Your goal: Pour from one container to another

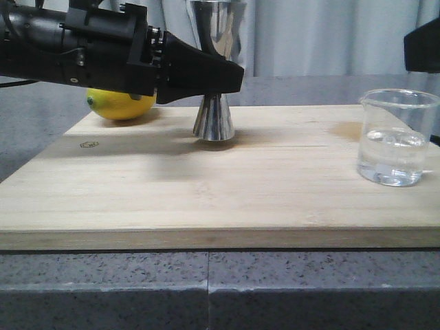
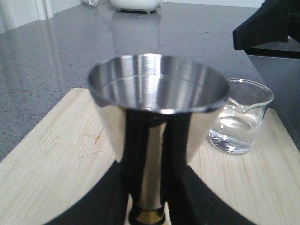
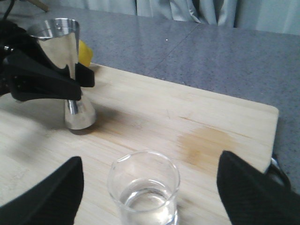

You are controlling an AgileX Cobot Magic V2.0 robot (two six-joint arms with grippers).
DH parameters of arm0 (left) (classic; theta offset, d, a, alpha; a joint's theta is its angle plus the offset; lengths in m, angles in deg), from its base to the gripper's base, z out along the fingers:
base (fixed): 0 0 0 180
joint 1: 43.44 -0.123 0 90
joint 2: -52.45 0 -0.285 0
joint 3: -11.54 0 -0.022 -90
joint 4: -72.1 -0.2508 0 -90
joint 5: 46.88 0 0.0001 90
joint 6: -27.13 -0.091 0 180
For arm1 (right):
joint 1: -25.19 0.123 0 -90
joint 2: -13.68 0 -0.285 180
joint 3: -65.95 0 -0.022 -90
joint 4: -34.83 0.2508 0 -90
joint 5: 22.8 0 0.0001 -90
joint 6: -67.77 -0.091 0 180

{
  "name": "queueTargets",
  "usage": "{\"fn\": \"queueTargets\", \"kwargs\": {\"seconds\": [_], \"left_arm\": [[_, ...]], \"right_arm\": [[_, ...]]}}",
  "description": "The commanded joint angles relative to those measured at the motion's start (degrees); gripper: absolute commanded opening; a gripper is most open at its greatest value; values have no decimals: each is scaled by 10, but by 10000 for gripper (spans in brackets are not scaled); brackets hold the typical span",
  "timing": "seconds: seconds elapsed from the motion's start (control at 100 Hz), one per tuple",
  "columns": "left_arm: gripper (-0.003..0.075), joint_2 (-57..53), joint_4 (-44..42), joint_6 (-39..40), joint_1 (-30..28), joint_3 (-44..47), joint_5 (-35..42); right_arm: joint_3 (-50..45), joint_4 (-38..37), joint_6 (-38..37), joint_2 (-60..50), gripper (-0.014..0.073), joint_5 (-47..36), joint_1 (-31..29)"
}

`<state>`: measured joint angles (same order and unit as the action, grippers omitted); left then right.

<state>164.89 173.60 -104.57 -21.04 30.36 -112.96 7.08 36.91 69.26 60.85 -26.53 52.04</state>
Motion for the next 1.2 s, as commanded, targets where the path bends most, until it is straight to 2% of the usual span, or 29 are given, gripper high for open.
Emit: {"fn": "queueTargets", "kwargs": {"seconds": [0.0,0.32,0.56,0.96,1.19], "left_arm": [[113,-23,46,0,4,-17,-62],[113,-23,46,0,4,-17,-61],[113,-23,46,0,4,-17,-61],[113,-23,46,0,4,-17,-61],[113,-23,46,0,4,-17,-60]], "right_arm": [[0,2,0,1,532,-82,12],[-48,2,0,19,532,-144,20],[-48,1,0,92,532,-181,20],[-48,1,0,216,532,-295,20],[-48,1,0,235,531,-319,20]]}}
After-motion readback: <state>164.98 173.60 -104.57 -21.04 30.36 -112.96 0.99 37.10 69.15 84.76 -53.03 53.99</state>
